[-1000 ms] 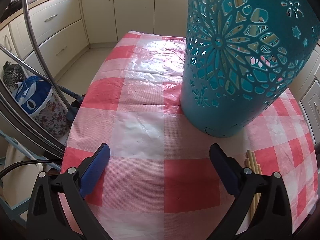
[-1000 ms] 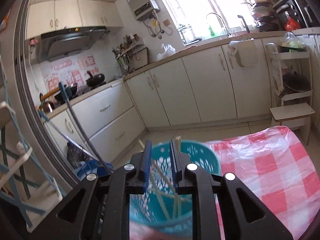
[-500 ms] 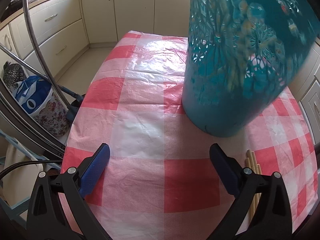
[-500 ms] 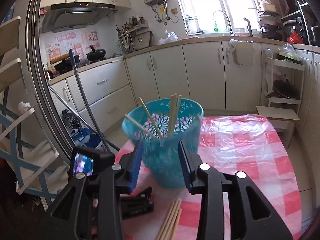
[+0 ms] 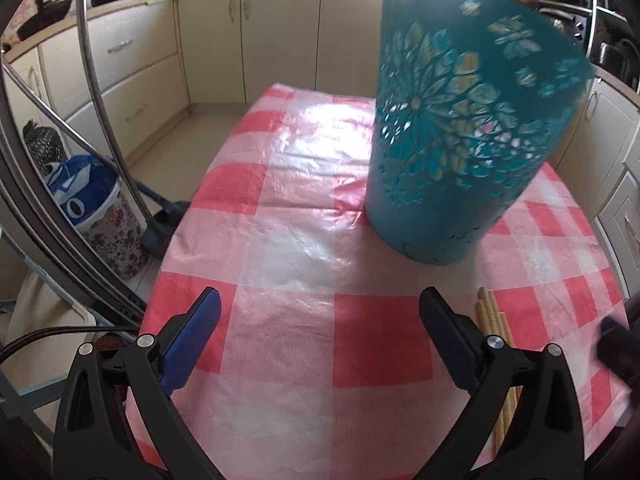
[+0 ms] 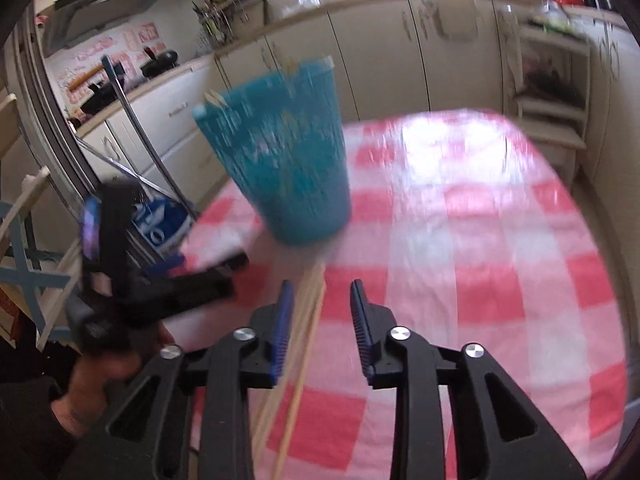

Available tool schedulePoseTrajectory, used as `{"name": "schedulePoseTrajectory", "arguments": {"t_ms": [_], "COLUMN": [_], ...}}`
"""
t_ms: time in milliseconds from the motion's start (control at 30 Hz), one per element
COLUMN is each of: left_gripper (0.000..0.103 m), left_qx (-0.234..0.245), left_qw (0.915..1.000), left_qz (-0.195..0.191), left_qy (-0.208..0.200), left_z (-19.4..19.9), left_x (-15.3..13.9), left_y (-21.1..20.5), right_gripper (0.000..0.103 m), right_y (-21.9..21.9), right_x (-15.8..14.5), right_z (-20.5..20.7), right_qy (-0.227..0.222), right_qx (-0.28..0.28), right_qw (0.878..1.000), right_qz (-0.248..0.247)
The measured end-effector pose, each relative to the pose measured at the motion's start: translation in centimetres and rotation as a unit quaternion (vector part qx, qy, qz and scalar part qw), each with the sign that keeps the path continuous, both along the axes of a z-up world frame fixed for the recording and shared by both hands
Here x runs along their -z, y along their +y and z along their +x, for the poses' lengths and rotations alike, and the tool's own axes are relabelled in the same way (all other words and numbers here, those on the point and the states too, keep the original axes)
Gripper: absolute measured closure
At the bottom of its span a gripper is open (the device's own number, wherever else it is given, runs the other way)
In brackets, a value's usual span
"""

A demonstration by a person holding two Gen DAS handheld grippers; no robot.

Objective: Organize utensils
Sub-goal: 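Bring both open tools down to the chopsticks lying beside the basket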

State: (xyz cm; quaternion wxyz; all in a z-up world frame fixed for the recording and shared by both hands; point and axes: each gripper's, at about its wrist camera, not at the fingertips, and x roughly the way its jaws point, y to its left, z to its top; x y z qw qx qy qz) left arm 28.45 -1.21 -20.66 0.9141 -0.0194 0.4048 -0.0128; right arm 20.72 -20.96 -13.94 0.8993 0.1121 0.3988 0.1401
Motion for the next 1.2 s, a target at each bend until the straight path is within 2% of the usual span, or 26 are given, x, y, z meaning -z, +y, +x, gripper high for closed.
{"name": "schedulePoseTrajectory", "arguments": {"t_ms": [100, 400, 500, 567, 700, 833, 1033, 1200], "left_gripper": [0.008, 0.008, 0.008, 0.008, 0.008, 0.008, 0.008, 0.008], "left_qx": [0.010, 0.027, 0.046, 0.079, 0.132, 0.139, 0.138, 0.148], "left_qw": [0.9998, 0.9994, 0.9987, 0.9965, 0.9896, 0.9874, 0.9878, 0.9866], "left_qz": [0.011, 0.019, 0.020, 0.024, 0.049, 0.058, 0.033, 0.028], "left_qy": [-0.010, -0.006, 0.000, 0.015, 0.027, 0.049, 0.063, 0.062], "left_z": [-0.7, -0.9, -1.0, -1.2, -1.8, -1.6, -1.4, -1.7], "left_x": [-0.1, -0.3, -0.2, 0.0, 0.3, 0.8, 1.0, 1.0], "left_y": [-0.5, -1.4, -1.7, -2.9, -5.3, -6.3, -5.8, -5.9], "right_gripper": [0.080, 0.080, 0.089, 0.094, 0.094, 0.094, 0.094, 0.094], "right_y": [0.4, 2.9, 3.2, 2.9, 1.5, 0.8, 0.4, 0.1], "right_x": [1.7, 3.4, 3.7, 3.8, 3.8, 3.9, 3.8, 3.9], "right_z": [-0.1, 0.5, 0.3, 0.4, 0.6, 0.3, 0.2, 0.2], "right_qy": [0.026, 0.039, 0.036, 0.036, 0.038, 0.039, 0.040, 0.041], "right_qx": [-0.013, -0.032, -0.027, -0.017, 0.006, 0.010, 0.012, 0.012], "right_qw": [1.000, 0.998, 0.996, 0.996, 0.998, 0.998, 0.999, 0.999], "right_qz": [-0.002, -0.045, -0.072, -0.078, -0.058, -0.037, -0.021, -0.011]}}
